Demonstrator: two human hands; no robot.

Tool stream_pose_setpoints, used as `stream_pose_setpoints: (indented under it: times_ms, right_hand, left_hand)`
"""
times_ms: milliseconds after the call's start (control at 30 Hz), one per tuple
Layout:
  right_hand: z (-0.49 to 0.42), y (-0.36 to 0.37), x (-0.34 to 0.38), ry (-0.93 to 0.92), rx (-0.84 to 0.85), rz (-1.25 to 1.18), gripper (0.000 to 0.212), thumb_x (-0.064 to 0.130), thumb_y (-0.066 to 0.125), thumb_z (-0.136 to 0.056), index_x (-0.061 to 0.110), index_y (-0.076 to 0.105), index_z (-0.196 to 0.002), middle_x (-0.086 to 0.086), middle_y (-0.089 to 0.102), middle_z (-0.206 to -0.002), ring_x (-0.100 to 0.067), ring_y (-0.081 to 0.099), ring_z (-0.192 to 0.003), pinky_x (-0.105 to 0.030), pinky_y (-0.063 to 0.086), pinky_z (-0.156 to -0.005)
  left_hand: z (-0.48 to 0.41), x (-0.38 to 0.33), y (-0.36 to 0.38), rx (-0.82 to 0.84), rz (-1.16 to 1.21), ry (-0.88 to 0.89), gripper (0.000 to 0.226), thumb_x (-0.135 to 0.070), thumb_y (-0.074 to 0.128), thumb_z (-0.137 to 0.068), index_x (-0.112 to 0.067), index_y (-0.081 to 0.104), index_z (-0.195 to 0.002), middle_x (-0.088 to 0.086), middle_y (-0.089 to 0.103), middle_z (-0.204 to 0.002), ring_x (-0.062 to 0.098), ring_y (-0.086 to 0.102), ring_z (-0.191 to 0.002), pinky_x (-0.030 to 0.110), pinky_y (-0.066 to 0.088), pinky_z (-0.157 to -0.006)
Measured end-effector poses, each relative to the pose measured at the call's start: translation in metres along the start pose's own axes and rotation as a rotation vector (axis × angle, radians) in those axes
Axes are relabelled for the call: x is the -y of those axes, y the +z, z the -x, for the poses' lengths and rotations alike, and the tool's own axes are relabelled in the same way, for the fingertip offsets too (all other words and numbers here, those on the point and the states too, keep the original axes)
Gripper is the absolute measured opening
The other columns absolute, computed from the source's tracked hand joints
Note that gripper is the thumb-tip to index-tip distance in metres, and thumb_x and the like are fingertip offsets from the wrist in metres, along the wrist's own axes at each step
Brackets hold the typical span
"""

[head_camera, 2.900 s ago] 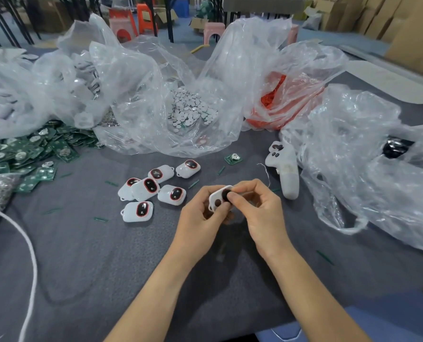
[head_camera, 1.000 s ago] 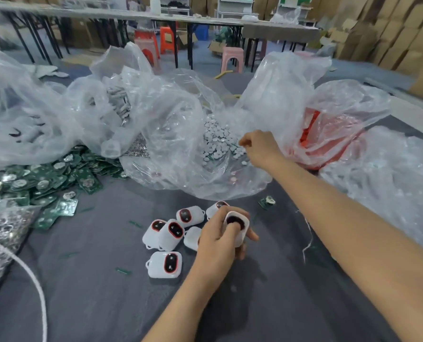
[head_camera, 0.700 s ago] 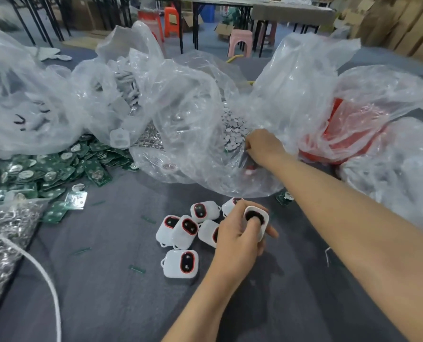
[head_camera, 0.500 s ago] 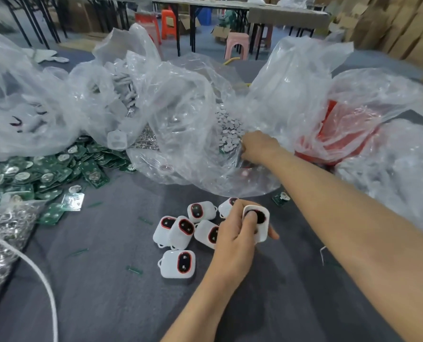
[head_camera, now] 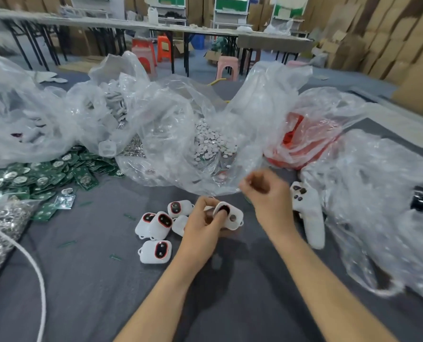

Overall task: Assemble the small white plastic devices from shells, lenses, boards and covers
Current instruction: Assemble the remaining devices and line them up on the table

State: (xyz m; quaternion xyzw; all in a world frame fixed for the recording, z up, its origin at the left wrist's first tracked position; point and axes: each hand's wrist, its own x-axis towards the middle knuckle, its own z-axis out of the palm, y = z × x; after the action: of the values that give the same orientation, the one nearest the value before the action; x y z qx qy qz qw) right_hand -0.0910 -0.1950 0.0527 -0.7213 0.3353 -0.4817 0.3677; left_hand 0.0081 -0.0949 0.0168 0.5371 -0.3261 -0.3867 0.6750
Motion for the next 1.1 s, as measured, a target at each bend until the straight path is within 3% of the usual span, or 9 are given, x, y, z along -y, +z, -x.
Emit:
stream_pose_setpoints:
  times_ms: [67, 133, 200, 267, 500, 833, 1100]
  right_hand:
    - [0.037, -0.009, -0.005, 0.159, 0.039, -0.144, 0.018, 0.005, 0.074, -0.078, 0.021, 0.068, -0.076, 0.004, 0.07, -0.073, -0.005, 0.064, -0.068, -0.013, 0.048, -0.067]
    - [0.057, -0.016, -0.01, 0.262, 0.01, -0.291, 0.016, 0.002, 0.073, -0.079, 0.018, 0.073, -0.08, 0.001, 0.073, -0.076, -0.007, 0.065, -0.067, -0.013, 0.049, -0.066]
    - [0.064, -0.02, -0.012, 0.322, -0.046, -0.409, 0.02, -0.002, 0.071, -0.08, 0.018, 0.075, -0.081, 0.0, 0.073, -0.076, -0.008, 0.065, -0.066, -0.014, 0.05, -0.067]
    - [0.07, -0.02, -0.01, 0.343, -0.047, -0.45, 0.023, -0.004, 0.07, -0.079, 0.018, 0.075, -0.08, -0.001, 0.074, -0.077, -0.008, 0.065, -0.068, -0.016, 0.051, -0.068]
    - [0.077, -0.015, -0.003, 0.353, 0.051, -0.415, 0.02, -0.005, 0.073, -0.076, 0.015, 0.072, -0.076, 0.0, 0.073, -0.073, -0.01, 0.067, -0.068, -0.015, 0.05, -0.065]
    - [0.076, -0.011, -0.007, 0.336, 0.089, -0.346, 0.012, 0.003, 0.073, -0.079, 0.015, 0.069, -0.077, 0.008, 0.068, -0.068, -0.003, 0.055, -0.06, -0.015, 0.046, -0.062]
    - [0.074, -0.006, -0.009, 0.318, 0.124, -0.264, 0.021, 0.0, 0.073, -0.078, 0.019, 0.067, -0.071, 0.006, 0.067, -0.102, -0.004, 0.062, -0.078, -0.016, 0.049, -0.069]
  left_hand:
    - [0.001, 0.002, 0.002, -0.02, -0.045, 0.02, 0.011, 0.001, 0.053, -0.095, -0.01, 0.056, -0.097, 0.018, 0.068, -0.092, 0.025, 0.068, -0.087, 0.04, 0.06, -0.072]
    - [0.005, 0.003, 0.004, -0.031, -0.118, 0.067, 0.021, 0.004, 0.051, -0.094, -0.014, 0.062, -0.098, 0.016, 0.068, -0.098, 0.023, 0.066, -0.093, 0.034, 0.059, -0.071]
    - [0.012, 0.004, 0.005, -0.063, -0.185, 0.116, 0.028, 0.006, 0.049, -0.094, -0.018, 0.063, -0.092, 0.009, 0.068, -0.093, 0.011, 0.065, -0.086, 0.019, 0.055, -0.065]
    - [0.018, 0.006, 0.004, -0.107, -0.209, 0.122, 0.029, 0.005, 0.05, -0.094, -0.022, 0.062, -0.09, 0.004, 0.067, -0.088, 0.008, 0.063, -0.081, 0.017, 0.053, -0.063]
    - [0.026, 0.007, 0.003, -0.122, -0.167, 0.097, 0.027, 0.003, 0.05, -0.095, -0.022, 0.06, -0.094, 0.006, 0.069, -0.088, 0.016, 0.067, -0.085, 0.031, 0.059, -0.072]
    - [0.022, 0.009, -0.002, -0.15, -0.077, 0.04, 0.019, 0.004, 0.049, -0.095, -0.014, 0.058, -0.095, 0.01, 0.067, -0.095, 0.013, 0.067, -0.084, 0.027, 0.057, -0.068]
    - [0.023, 0.011, 0.001, -0.064, -0.17, 0.106, 0.017, 0.002, 0.052, -0.094, -0.013, 0.054, -0.09, 0.007, 0.067, -0.09, 0.008, 0.067, -0.08, 0.026, 0.057, -0.067]
